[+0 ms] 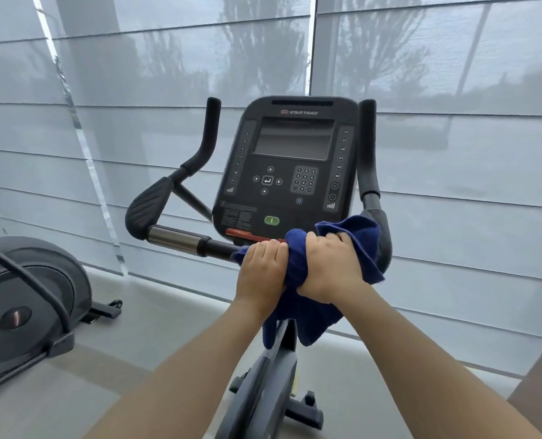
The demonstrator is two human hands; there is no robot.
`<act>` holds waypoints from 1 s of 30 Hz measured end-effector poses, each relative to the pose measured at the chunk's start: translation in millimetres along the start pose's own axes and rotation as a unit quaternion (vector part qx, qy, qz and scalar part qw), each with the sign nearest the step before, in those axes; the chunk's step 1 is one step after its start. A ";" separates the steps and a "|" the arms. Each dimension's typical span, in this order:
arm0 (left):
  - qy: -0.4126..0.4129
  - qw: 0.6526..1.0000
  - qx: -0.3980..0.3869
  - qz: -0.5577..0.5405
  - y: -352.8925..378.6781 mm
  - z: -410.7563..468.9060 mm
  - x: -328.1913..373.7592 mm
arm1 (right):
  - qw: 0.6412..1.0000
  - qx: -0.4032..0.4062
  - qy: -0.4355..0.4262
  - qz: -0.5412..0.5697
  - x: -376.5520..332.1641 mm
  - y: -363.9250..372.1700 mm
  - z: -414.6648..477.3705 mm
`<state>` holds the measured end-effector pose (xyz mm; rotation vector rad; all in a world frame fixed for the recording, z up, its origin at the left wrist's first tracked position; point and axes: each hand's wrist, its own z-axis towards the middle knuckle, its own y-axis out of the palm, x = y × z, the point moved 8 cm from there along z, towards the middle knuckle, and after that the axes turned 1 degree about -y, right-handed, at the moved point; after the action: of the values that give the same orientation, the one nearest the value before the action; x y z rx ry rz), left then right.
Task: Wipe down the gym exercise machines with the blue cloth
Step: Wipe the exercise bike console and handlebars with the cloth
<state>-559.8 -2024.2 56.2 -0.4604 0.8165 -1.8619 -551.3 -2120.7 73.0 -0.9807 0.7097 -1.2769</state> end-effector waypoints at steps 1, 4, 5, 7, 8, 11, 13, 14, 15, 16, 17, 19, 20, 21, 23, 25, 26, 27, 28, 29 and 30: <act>-0.011 0.999 -0.018 -0.025 3.0 2.5 -3.6 | 1.000 0.006 0.001 -0.002 -0.4 0.3 -1.6; -0.011 0.996 -0.077 -0.053 10.7 11.7 -9.3 | 1.000 0.015 0.002 -0.005 -1.3 1.7 -2.9; -0.008 0.995 -0.088 -0.053 12.1 14.1 -9.6 | 1.000 0.014 0.003 -0.006 -1.0 2.2 -2.7; -0.004 0.993 -0.108 -0.050 14.6 17.9 -9.4 | 1.000 0.006 0.004 -0.004 -0.9 3.3 -2.3; -0.004 0.992 -0.116 -0.048 15.6 19.1 -9.3 | 1.000 0.004 0.003 -0.002 -1.1 3.3 -2.2; -0.012 0.991 -0.128 -0.034 17.3 21.4 -9.6 | 1.000 0.000 0.003 0.001 -1.2 2.8 -2.8; -0.016 0.991 -0.128 -0.032 18.5 21.1 -8.8 | 1.000 0.000 0.005 0.003 -1.2 3.0 -3.1; -0.016 0.991 -0.128 -0.031 18.9 20.7 -8.5 | 1.000 -0.001 0.007 0.003 -1.0 2.9 -3.2; -0.016 0.991 -0.127 -0.030 19.0 20.5 -8.2 | 1.000 -0.002 0.009 0.004 -1.1 3.0 -3.5; -0.016 0.992 -0.124 -0.032 18.7 20.2 -8.3 | 1.000 -0.003 0.010 0.005 -0.8 2.9 -3.7; -0.018 0.992 -0.122 -0.034 18.0 20.3 -8.7 | 1.000 -0.004 0.011 0.007 -0.7 2.4 -3.8; -0.022 0.991 -0.125 -0.036 17.3 20.2 -9.1 | 1.000 -0.007 0.015 0.011 -0.2 1.6 -4.1; -0.023 0.991 -0.128 -0.037 17.3 20.1 -8.9 | 1.000 -0.008 0.015 0.011 0.0 1.6 -4.0; -0.023 0.990 -0.130 -0.038 17.4 19.9 -8.6 | 1.000 -0.007 0.014 0.010 0.0 1.8 -3.6; -0.022 0.990 -0.135 -0.038 17.1 19.6 -8.2 | 1.000 -0.008 0.014 0.011 0.6 1.9 -2.8; -0.021 0.989 -0.138 -0.040 16.5 19.4 -8.3 | 1.000 -0.015 0.016 0.016 1.3 2.2 -2.8; -0.020 0.989 -0.140 -0.040 16.3 19.1 -8.3 | 1.000 -0.018 0.016 0.017 1.6 1.9 -3.1; -0.019 0.989 -0.140 -0.040 16.1 18.8 -8.3 | 1.000 -0.020 0.016 0.016 1.2 1.5 -3.4; -0.016 0.990 -0.138 -0.039 15.7 18.5 -8.3 | 1.000 -0.019 0.016 0.015 0.7 0.9 -3.3; -0.012 0.990 -0.134 -0.037 15.5 18.6 -8.5 | 1.000 -0.016 0.017 0.014 0.3 0.4 -3.4; -0.006 0.991 -0.132 -0.037 16.0 18.5 -9.0 | 1.000 -0.012 0.021 0.013 -0.1 0.1 -3.4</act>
<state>-534.0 -2026.4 58.2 -0.6741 1.0554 -1.8231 -554.3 -2121.3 71.4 -0.9628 0.7694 -1.2730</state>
